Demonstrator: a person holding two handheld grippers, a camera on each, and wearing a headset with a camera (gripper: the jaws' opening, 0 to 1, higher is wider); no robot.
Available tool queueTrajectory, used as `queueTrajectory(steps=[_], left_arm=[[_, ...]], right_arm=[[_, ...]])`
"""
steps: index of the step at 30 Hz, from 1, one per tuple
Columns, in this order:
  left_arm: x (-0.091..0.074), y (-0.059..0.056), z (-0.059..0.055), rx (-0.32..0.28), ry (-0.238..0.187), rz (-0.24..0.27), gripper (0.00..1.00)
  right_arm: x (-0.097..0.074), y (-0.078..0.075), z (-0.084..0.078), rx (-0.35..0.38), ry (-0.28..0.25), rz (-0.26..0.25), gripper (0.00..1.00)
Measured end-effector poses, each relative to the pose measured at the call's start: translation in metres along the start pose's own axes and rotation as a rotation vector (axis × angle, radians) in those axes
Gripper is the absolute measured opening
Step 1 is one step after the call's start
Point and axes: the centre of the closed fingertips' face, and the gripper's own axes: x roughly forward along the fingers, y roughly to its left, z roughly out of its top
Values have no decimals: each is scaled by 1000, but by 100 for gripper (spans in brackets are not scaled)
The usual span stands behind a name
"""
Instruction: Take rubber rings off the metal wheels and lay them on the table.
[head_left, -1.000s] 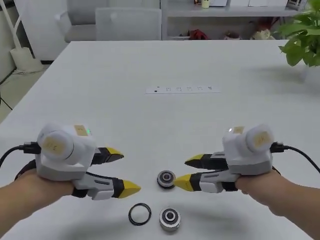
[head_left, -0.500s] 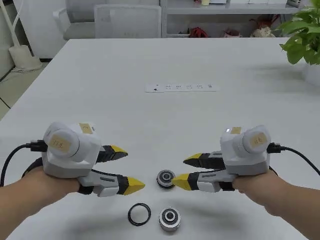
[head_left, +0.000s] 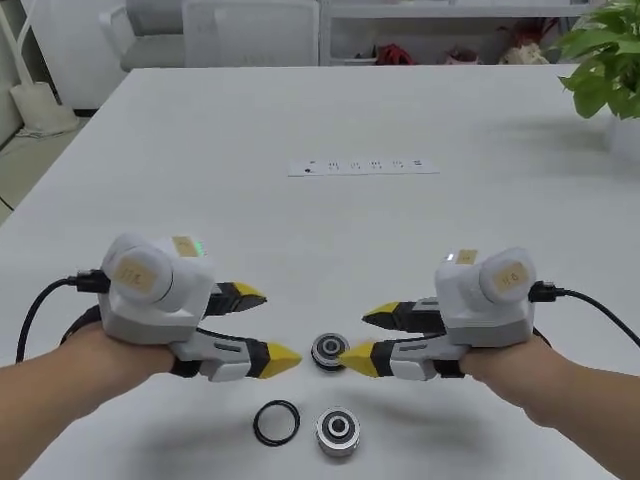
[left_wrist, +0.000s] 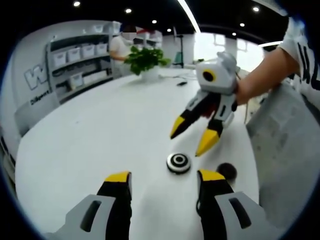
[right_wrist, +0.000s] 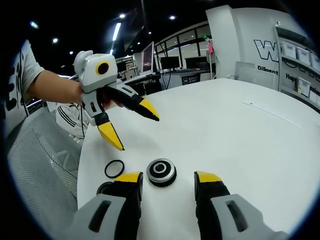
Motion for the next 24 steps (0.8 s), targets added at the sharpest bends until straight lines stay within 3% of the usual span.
queueTrajectory(steps=[24], left_arm=[[25, -22, 2, 14, 14, -66, 45]], right_arm=[[7, 12, -9, -35, 21, 34, 34]])
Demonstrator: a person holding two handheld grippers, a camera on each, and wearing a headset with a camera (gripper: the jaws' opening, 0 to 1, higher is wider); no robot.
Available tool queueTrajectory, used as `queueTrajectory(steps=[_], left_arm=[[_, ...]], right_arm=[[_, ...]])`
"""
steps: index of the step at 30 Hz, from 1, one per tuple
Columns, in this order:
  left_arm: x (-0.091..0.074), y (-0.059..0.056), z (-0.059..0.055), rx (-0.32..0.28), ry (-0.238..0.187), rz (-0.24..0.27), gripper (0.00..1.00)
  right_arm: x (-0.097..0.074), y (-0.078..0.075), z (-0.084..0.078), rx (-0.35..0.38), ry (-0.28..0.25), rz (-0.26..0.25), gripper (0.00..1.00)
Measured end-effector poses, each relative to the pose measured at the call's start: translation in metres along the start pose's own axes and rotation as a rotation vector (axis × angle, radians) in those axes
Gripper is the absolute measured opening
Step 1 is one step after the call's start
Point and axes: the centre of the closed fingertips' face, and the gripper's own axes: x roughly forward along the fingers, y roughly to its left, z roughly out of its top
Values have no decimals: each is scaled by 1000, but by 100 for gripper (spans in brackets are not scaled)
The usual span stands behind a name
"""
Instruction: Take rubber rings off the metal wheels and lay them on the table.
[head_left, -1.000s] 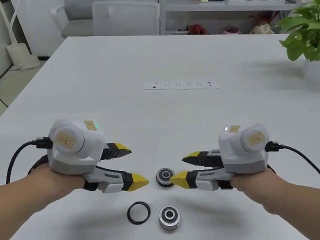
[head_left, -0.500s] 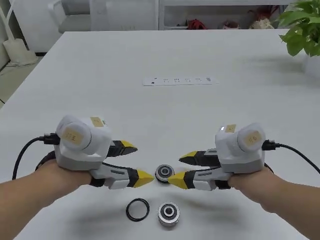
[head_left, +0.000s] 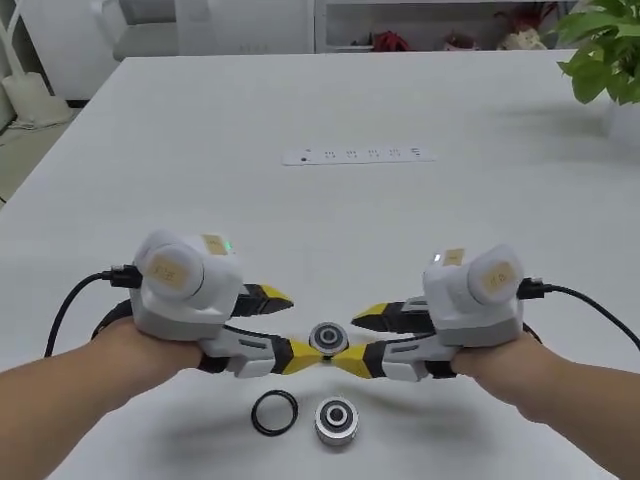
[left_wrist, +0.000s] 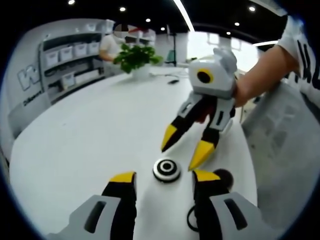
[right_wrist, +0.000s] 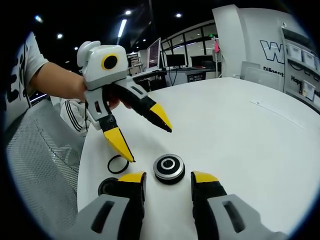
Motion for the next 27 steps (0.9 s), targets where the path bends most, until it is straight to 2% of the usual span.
queueTrajectory(steps=[20, 27], left_arm=[[18, -10, 0, 14, 30, -45, 30], [24, -10, 1, 13, 34, -49, 27]], right_arm=[[2, 2, -6, 5, 10, 10, 31], [3, 2, -7, 7, 9, 11, 31]])
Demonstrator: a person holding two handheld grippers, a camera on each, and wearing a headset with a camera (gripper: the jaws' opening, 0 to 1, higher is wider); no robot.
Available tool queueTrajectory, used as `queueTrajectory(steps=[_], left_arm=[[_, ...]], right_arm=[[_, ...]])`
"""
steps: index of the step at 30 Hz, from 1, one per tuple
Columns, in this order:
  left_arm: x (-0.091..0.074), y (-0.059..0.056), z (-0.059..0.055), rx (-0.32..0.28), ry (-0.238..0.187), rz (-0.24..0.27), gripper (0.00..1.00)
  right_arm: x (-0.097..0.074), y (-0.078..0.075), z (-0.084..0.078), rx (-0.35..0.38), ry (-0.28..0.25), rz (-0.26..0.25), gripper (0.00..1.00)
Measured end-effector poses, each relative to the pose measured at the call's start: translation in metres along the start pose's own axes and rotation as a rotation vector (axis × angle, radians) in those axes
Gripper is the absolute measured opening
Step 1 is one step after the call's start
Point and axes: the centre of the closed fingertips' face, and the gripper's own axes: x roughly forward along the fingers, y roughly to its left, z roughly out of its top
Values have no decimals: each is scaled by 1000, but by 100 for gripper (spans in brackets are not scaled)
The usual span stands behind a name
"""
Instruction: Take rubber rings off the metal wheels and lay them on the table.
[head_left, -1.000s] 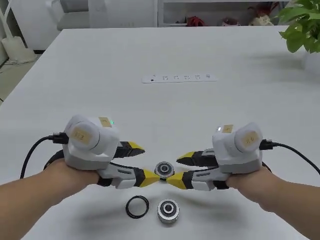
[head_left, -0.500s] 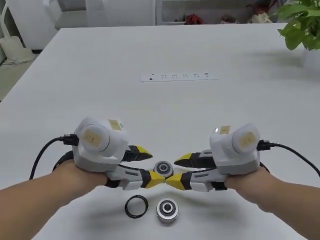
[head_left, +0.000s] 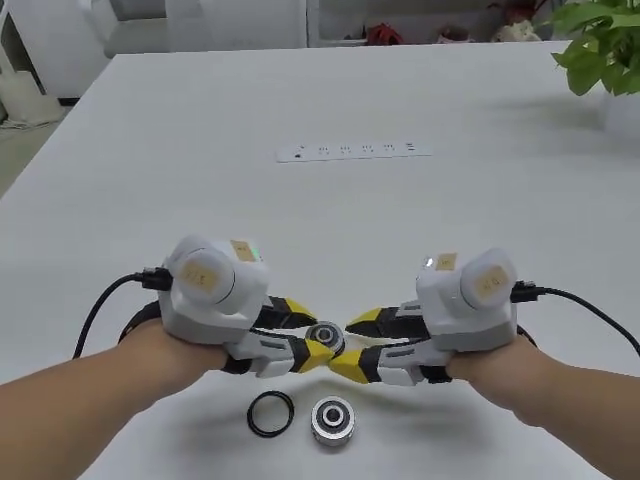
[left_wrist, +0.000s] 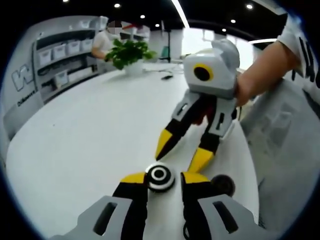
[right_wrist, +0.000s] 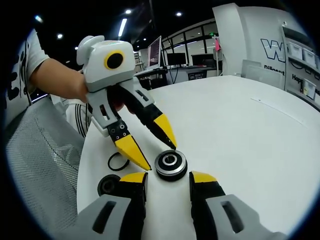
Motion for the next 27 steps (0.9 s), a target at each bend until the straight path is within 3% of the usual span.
queueTrajectory(steps=[9, 13, 23, 27], left_arm=[[5, 3, -3, 6, 21, 8, 22], [6, 2, -3, 43, 26, 9, 21], [7, 5, -4, -27, 3, 7, 18], [7, 6, -4, -17, 5, 17, 16]], right_arm=[[1, 0, -1, 2, -1, 0, 31], [1, 0, -1, 2, -2, 1, 31], [3, 0, -2, 5, -5, 4, 30], [3, 0, -1, 4, -8, 3, 30]])
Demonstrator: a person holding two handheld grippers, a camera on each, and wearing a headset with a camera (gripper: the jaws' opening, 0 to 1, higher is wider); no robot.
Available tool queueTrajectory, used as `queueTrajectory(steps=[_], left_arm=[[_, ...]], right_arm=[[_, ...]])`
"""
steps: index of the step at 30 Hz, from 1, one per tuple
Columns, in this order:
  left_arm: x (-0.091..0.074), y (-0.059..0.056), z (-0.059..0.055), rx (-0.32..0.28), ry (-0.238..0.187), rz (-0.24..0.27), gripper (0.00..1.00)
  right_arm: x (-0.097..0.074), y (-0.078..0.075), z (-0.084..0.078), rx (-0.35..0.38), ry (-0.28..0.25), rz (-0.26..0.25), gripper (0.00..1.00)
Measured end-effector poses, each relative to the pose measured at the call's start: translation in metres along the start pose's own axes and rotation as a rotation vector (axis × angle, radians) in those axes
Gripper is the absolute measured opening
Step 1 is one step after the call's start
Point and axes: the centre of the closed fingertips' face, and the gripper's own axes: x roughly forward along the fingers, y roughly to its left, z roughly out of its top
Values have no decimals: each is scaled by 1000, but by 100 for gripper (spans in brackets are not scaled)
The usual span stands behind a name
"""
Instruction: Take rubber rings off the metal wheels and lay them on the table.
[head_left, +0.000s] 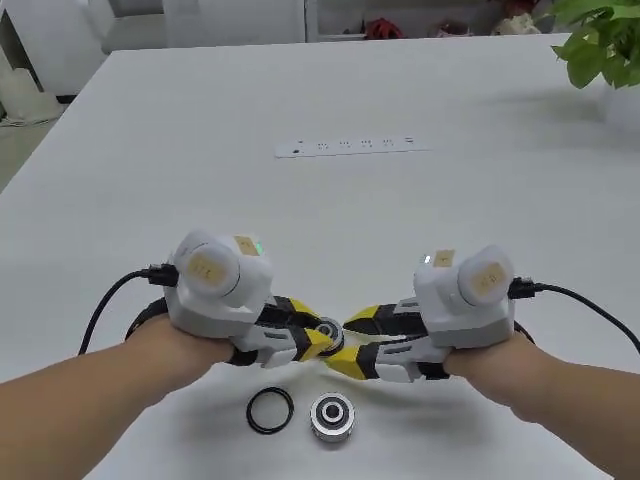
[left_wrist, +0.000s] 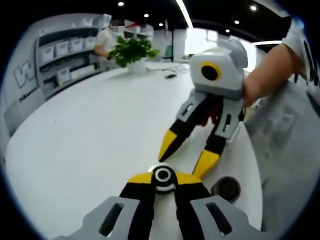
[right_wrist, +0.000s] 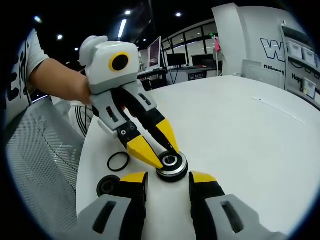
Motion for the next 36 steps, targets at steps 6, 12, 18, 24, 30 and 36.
queueTrajectory(steps=[6, 12, 18, 24, 30, 36], left_arm=[[1, 0, 0, 8, -6, 19, 14], [-1, 1, 0, 12, -12, 46, 14], [-1, 1, 0, -8, -17, 55, 14], [0, 0, 0, -10, -17, 62, 14], [0, 0, 1, -11, -14, 69, 13], [1, -1, 1, -12, -12, 73, 13]], right_arm=[[1, 1, 1, -5, -3, -3, 30], [4, 2, 2, -15, -4, -11, 30], [6, -1, 4, -1, -16, -36, 29], [9, -3, 5, -15, -15, -56, 29], [11, -3, 3, -32, -5, -60, 27], [9, -2, 2, -37, -4, -61, 26]])
